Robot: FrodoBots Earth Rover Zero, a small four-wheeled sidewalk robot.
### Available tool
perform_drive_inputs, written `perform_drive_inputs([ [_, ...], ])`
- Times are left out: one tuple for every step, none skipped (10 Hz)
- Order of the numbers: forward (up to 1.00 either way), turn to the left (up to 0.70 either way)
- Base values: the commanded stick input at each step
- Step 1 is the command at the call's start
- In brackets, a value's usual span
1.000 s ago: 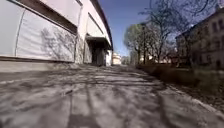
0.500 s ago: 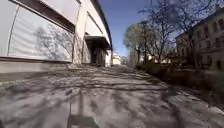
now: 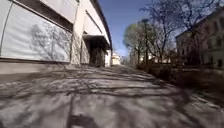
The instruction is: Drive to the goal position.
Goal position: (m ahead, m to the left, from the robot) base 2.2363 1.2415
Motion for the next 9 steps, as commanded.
perform_drive_inputs([
  [1.0,0.0],
  [1.0,0.0],
  [1.0,0.0],
  [1.0,0.0],
  [1.0,0.0],
  [1.0,0.0],
  [1.0,0.0],
  [1.0,0.0],
  [1.0,0.0],
])
